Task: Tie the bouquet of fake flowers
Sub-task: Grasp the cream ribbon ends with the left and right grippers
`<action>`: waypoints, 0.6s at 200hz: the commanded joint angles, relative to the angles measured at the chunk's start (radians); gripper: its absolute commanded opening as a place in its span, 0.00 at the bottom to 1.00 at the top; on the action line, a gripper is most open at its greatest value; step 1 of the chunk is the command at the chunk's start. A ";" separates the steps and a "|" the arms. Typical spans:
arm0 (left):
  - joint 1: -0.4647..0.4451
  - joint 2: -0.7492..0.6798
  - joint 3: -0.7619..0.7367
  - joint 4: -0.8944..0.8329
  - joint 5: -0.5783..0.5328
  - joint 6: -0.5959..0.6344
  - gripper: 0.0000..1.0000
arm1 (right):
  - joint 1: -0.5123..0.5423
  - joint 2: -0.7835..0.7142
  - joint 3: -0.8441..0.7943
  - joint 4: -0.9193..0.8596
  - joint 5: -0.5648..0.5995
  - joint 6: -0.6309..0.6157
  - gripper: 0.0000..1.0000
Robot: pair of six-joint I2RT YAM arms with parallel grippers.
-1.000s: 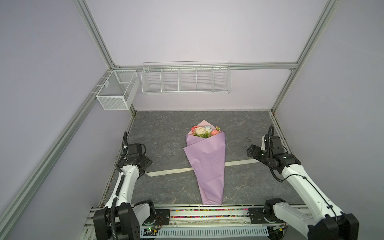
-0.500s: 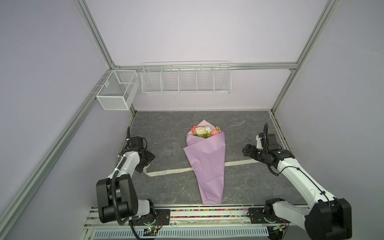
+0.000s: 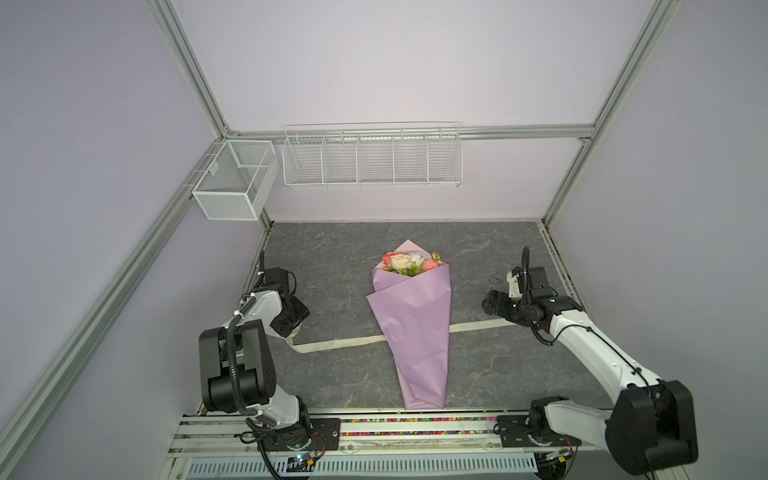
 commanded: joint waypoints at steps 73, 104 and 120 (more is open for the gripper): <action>0.006 -0.047 0.053 0.044 0.004 0.060 0.00 | -0.046 -0.015 -0.008 -0.122 0.416 0.078 0.89; 0.006 -0.258 0.041 0.033 0.058 0.086 0.00 | -0.164 -0.072 -0.038 -0.129 0.370 0.090 0.89; 0.006 -0.350 0.015 0.067 0.132 0.099 0.00 | -0.218 -0.097 -0.049 -0.131 0.339 0.116 0.89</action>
